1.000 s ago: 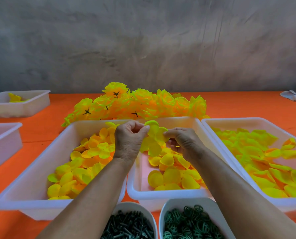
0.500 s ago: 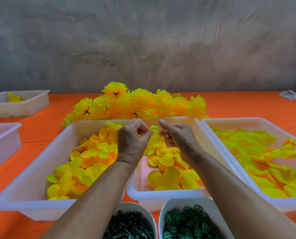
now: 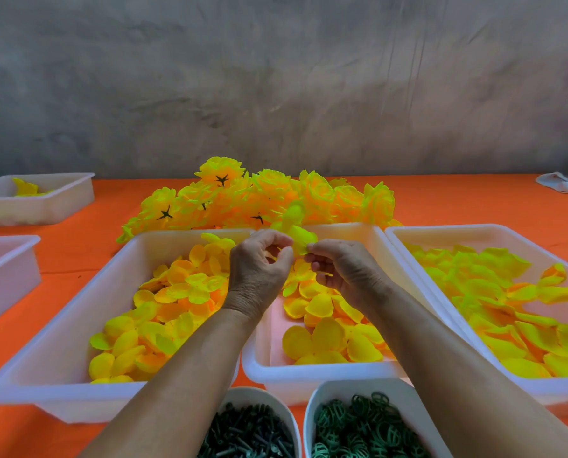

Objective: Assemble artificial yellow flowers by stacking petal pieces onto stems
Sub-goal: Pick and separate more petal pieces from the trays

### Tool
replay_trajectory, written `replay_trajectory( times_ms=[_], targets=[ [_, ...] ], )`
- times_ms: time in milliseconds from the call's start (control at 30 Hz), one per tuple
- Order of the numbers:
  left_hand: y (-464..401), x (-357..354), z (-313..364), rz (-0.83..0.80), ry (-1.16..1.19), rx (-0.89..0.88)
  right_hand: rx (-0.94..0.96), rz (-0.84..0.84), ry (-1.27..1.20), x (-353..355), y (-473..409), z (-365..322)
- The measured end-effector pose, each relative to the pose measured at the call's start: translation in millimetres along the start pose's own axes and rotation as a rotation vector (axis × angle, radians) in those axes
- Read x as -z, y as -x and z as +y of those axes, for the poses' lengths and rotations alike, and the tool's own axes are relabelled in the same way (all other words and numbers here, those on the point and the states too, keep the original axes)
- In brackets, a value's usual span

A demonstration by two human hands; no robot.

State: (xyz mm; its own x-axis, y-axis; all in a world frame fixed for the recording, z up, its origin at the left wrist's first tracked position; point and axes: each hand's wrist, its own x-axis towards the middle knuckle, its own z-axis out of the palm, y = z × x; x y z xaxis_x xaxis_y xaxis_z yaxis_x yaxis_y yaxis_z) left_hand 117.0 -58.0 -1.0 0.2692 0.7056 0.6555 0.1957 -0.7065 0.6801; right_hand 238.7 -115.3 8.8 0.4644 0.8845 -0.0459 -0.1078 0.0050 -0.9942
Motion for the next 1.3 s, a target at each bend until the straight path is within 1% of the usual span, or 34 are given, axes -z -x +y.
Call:
replay_trajectory(
  times_ms=[100, 200, 400, 600, 767, 833, 900, 933, 1000, 1067, 1133, 1233, 1300],
  targets=[
    [-1, 1, 0, 0.002, 0.031, 0.047, 0.071, -0.035, 0.013, 1, 1, 0],
    [0, 1, 0, -0.002, 0.044, 0.047, 0.124, -0.06, 0.014, 1, 3, 0],
    [-1, 0, -3, -0.03, 0.149, 0.108, 0.183, -0.096, 0.04, 1, 5, 0],
    [-1, -1, -6, -0.064, 0.227, 0.185, 0.246, -0.104, 0.125, 0, 6, 1],
    [-1, -1, -7, -0.094, 0.294, 0.237, 0.309, -0.167, 0.094, -5, 12, 0],
    [-2, -2, -10, -0.025, 0.287, 0.257, 0.303, -0.092, 0.052, -4, 9, -2],
    [-4, -2, -13, 0.056, 0.262, 0.283, 0.277, 0.08, 0.019, 2, 2, -2],
    [-4, -2, -14, 0.07, 0.243, 0.283, 0.256, 0.158, 0.051, 6, -2, -1],
    [-5, -3, -14, 0.066, 0.187, 0.257, 0.2, 0.254, 0.251, 11, -8, 5],
    [-5, -2, -15, 0.093, 0.143, 0.233, 0.159, 0.253, 0.477, 13, -14, 12],
    [-6, -3, -15, 0.138, 0.123, 0.241, 0.137, 0.194, 0.735, 11, -22, 14],
    [-8, -2, -15, 0.172, 0.099, 0.248, 0.125, 0.036, 1.177, 2, -37, 15],
    [-8, -1, -15, 0.184, 0.077, 0.253, 0.128, -0.046, 1.36, -5, -44, 20]
  ],
)
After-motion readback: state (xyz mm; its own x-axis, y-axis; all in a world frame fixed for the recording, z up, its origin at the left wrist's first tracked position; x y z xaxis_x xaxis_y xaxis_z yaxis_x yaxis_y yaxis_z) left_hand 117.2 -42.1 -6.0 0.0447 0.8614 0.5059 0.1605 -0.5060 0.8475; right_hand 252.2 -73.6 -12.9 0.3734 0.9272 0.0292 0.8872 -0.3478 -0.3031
